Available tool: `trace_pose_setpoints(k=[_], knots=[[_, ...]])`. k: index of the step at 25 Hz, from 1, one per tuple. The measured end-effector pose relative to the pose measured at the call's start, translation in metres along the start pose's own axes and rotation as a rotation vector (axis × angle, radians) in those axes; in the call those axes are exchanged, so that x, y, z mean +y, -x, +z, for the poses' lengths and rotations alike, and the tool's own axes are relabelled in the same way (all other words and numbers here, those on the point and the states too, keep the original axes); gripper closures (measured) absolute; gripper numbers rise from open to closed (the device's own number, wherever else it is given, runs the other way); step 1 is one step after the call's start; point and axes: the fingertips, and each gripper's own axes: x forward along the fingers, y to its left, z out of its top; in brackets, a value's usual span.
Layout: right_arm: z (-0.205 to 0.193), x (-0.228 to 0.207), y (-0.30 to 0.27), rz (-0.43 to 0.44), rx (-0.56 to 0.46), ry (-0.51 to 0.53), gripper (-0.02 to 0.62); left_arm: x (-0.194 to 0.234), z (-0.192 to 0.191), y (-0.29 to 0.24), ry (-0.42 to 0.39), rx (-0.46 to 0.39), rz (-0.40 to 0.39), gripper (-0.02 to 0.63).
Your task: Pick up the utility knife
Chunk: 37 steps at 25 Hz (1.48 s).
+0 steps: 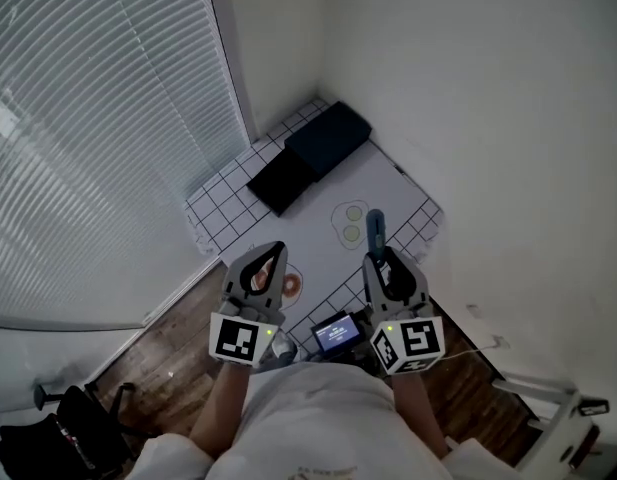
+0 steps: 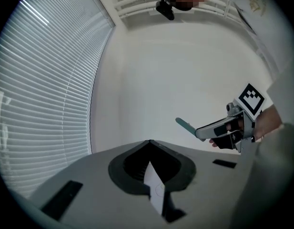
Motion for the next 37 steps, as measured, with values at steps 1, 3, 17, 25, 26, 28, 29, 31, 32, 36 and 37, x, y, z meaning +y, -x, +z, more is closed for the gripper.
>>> trace_pose_setpoints(k=[1,3,17,25,26,28,29,31,32,36,37], knots=[[0.004,0.001,0.0,0.002,-0.011,0.004,0.459,0.0,0.004,0.0,0.0,-0.009,0.002,0.6],[0.012,0.002,0.001,0.005,-0.032,0.009,0.459,0.0,0.013,0.0,-0.004,-0.025,0.004,0.6],[0.04,0.012,0.015,-0.003,-0.117,0.068,0.46,0.011,0.046,0.012,-0.087,-0.071,0.041,0.6],[0.038,0.015,0.018,-0.002,-0.139,0.042,0.46,0.013,0.049,0.015,-0.12,-0.078,0.04,0.6],[0.038,0.015,0.019,-0.001,-0.139,0.043,0.46,0.013,0.048,0.016,-0.124,-0.075,0.038,0.6],[0.039,0.016,0.019,0.0,-0.134,0.05,0.46,0.013,0.046,0.017,-0.13,-0.064,0.038,0.6],[0.041,0.017,0.019,-0.001,-0.133,0.054,0.46,0.014,0.045,0.017,-0.129,-0.063,0.039,0.6],[0.042,0.018,0.019,-0.003,-0.131,0.058,0.46,0.016,0.045,0.018,-0.129,-0.066,0.041,0.6],[0.042,0.018,0.019,-0.003,-0.129,0.058,0.46,0.017,0.045,0.018,-0.13,-0.066,0.041,0.6],[0.039,0.017,0.019,-0.002,-0.128,0.059,0.46,0.017,0.043,0.018,-0.13,-0.064,0.036,0.6],[0.039,0.018,0.019,-0.001,-0.129,0.061,0.46,0.016,0.043,0.017,-0.131,-0.065,0.034,0.6]])
